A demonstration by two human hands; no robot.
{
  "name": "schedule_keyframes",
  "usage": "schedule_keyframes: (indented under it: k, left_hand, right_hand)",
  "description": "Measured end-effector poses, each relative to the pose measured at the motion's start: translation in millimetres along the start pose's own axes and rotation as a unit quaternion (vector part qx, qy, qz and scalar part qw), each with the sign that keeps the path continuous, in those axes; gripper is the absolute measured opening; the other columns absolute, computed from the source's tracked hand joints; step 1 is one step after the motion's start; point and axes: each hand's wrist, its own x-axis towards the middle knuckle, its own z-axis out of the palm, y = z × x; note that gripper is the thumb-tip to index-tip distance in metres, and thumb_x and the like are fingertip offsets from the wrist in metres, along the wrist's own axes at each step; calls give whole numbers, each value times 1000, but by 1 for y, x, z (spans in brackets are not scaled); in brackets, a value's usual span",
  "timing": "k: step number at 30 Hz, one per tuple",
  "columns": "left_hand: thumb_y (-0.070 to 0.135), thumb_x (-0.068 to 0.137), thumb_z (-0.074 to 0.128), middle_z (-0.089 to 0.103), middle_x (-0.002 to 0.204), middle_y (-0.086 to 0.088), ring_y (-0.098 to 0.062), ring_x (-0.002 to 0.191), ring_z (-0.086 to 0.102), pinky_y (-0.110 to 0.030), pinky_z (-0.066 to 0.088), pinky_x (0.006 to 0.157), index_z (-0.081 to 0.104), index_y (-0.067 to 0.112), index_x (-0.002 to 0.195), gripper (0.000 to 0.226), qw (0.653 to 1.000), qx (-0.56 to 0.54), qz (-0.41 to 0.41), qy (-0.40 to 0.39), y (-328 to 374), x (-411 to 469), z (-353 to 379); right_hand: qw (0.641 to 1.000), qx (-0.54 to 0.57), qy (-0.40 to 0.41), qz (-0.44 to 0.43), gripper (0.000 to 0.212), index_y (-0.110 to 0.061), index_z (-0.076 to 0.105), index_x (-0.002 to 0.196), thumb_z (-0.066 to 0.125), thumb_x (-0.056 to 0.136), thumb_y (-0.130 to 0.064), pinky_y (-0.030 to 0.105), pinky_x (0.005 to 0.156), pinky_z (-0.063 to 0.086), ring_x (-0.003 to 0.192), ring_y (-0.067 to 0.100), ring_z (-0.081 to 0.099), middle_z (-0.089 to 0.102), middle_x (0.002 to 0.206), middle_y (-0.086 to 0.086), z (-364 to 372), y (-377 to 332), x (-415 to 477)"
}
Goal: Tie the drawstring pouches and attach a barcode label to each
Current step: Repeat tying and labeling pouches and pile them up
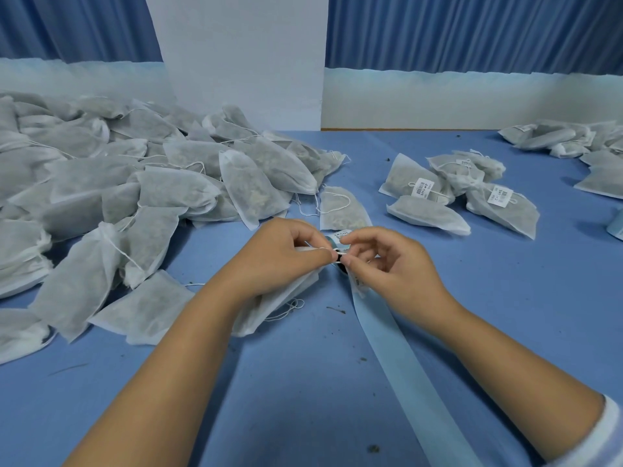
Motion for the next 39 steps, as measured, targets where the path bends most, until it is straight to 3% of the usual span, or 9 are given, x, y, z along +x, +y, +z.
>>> schedule_keyframes:
  k: [5,9,12,16,20,23,29,36,39]
  left_hand:
    - [26,84,76,71,81,15,-4,83,64,-25,49,82,76,26,75,8,999,43,13,4,-1,0,-1]
    - [24,85,75,73,82,17,2,82,65,-16,47,78,76,27,80,6,999,27,27,-5,-1,-1,-3]
    - [21,87,74,76,88,10,-4,90,68,-15,49,84,78,23,86,5,999,-14,32,-25,0,-2,-4]
    - [16,89,70,77,88,5,0,84,67,-8,47,77,78,20,85,10,998,-55,20,-38,1,-2,-5]
    - [15,89,67,73,76,11,6,71,62,-4,42,66,76,20,81,13,997,-68,3,-39,1,-2,-6]
    - [18,89,67,69,69,13,6,64,57,-4,41,63,75,23,75,17,998,-62,-14,-30,-1,0,-8]
    - [28,89,63,71,78,13,0,76,60,-22,43,81,73,26,72,20,995,-45,-46,-79,-4,-1,-7]
    - [29,88,67,71,77,13,6,74,61,-15,40,75,76,19,78,17,992,-73,-65,-78,-2,0,-7]
    - [28,88,67,73,80,2,2,78,62,-17,44,79,76,23,73,18,993,-73,-68,-67,-1,0,-6]
  right_hand:
    - [996,-92,-11,-3,16,-26,73,86,71,87,-11,21,65,44,65,10,56,65,79,-6,0,-2,2]
    - [997,-10,-50,55,12,-18,72,83,67,90,-10,29,65,44,64,17,52,64,68,-4,-2,-5,3]
    - [993,46,-70,80,10,-11,71,86,64,92,-7,22,62,46,61,12,54,64,66,-6,-3,-8,4]
    - [994,74,-53,59,12,-12,73,85,67,88,-3,19,63,48,62,8,59,69,71,-3,-1,-9,2]
    - [997,58,-33,37,16,-15,73,89,69,86,0,27,71,54,71,12,64,72,79,-2,5,-6,-2]
    - [999,44,-13,20,24,-20,65,91,70,85,2,29,71,54,73,16,65,70,81,3,6,-6,-2]
    - [1000,-19,11,-8,26,-21,69,84,68,85,5,20,70,50,74,9,65,71,80,-8,4,-4,-1]
    - [998,-48,21,-36,19,-13,77,89,71,84,4,22,74,51,77,13,69,74,87,0,4,-3,-2]
    - [999,-37,24,-32,19,-12,78,91,72,83,4,26,78,54,82,15,71,75,90,0,4,-4,-3]
